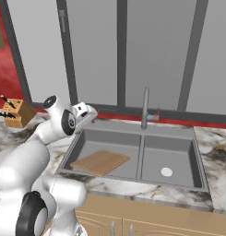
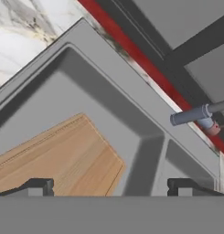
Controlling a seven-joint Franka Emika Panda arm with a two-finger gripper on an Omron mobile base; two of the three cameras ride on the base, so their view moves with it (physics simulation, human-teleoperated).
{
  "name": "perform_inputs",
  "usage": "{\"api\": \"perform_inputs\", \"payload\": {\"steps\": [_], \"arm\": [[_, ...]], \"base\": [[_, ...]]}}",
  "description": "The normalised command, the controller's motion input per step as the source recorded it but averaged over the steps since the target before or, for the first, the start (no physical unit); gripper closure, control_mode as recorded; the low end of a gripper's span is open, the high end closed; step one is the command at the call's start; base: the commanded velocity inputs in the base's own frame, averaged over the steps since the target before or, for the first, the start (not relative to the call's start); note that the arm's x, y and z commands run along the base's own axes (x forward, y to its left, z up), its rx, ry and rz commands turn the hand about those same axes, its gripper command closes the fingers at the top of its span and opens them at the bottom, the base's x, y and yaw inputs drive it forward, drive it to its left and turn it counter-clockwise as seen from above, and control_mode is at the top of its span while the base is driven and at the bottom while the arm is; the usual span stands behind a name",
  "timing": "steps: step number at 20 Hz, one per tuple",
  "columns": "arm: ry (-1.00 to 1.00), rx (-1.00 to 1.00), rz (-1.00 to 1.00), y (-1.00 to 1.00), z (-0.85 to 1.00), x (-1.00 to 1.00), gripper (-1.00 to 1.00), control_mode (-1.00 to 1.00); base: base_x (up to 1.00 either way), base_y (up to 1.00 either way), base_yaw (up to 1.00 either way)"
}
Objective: Move the cutting board and knife to the sink. Then move spray from the cabinet to the counter.
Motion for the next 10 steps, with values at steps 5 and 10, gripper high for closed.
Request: {"api": "perform_inputs", "payload": {"steps": [5,10], "arm": [[0.04,0.15,0.02,-0.09,0.52,-0.06,-1.00,-1.00],[0.00,0.12,-0.06,-0.25,0.16,-0.43,-1.00,-1.00]], "base": [[0.00,0.00,0.00],[0.00,0.00,0.00]]}}
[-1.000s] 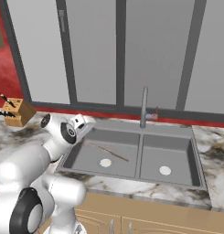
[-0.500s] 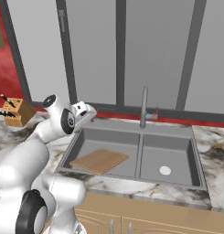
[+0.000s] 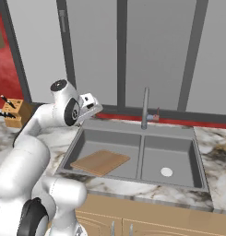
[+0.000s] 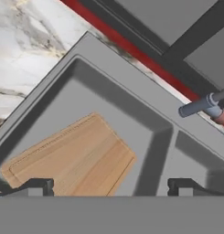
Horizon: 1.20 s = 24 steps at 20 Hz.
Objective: Move the cutting board and knife to the sink. Then move spray from the cabinet to the counter.
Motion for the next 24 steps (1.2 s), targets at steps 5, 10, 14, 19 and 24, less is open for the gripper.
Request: {"api": "perform_inputs", "payload": {"steps": [5,10,14,19,24], "arm": [[0.00,0.21,-0.26,-0.26,0.02,-0.62,-1.00,-1.00],[0.00,0.18,-0.25,-0.27,0.09,-0.50,-1.00,-1.00],[0.04,0.06,-0.16,0.00,0.32,-0.38,-1.00,-1.00],[0.16,0.00,-0.14,0.01,0.57,-0.20,-1.00,-1.00],[0.19,0.18,-0.01,-0.06,0.27,-0.62,-1.00,-1.00]], "base": [[0.00,0.00,0.00],[0.00,0.00,0.00],[0.00,0.00,0.00],[0.00,0.00,0.00],[0.00,0.00,0.00]]}}
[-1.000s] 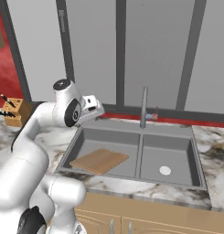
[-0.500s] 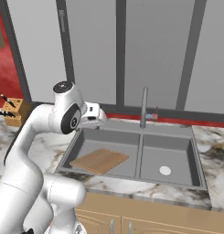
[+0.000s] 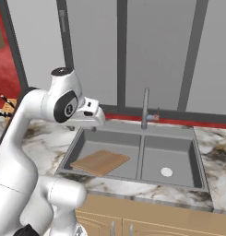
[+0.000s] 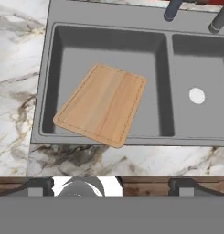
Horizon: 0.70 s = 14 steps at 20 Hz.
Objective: Move the cutting board and knife to the sink. Then move spray from the cabinet to the counter.
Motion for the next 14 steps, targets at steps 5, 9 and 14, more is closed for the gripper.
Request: {"api": "perform_inputs", "payload": {"steps": [5,9,14], "arm": [[0.15,0.16,-0.01,0.00,0.15,-0.49,-1.00,-1.00],[0.00,0.01,-0.04,0.01,0.02,-0.21,-1.00,-1.00],[0.00,-0.02,0.01,0.00,0.01,-0.34,-1.00,-1.00]], "base": [[0.00,0.00,0.00],[0.00,0.00,0.00],[0.00,0.00,0.00]]}}
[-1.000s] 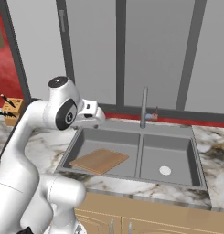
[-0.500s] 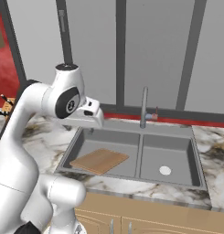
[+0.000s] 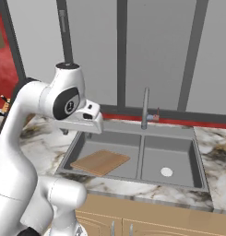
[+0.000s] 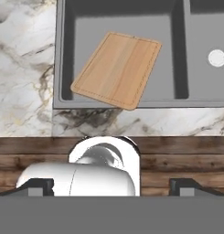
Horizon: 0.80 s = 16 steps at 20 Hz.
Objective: Move the cutting board and knife to the sink. Then move spray from the cabinet to the counter.
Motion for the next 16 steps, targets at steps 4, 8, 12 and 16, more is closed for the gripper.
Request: {"api": "perform_inputs", "payload": {"steps": [4,8,12,16], "arm": [[0.00,-0.07,0.02,0.19,0.00,-0.38,-1.00,-1.00],[0.00,-0.05,0.00,0.41,0.00,-0.26,-1.00,-1.00],[0.00,0.00,0.00,0.20,0.01,-0.04,-1.00,-1.00],[0.00,0.00,0.00,0.01,0.11,-0.11,-1.00,-1.00]], "base": [[0.00,0.00,0.00],[0.00,0.00,0.00],[0.00,0.00,0.00],[0.00,0.00,0.00]]}}
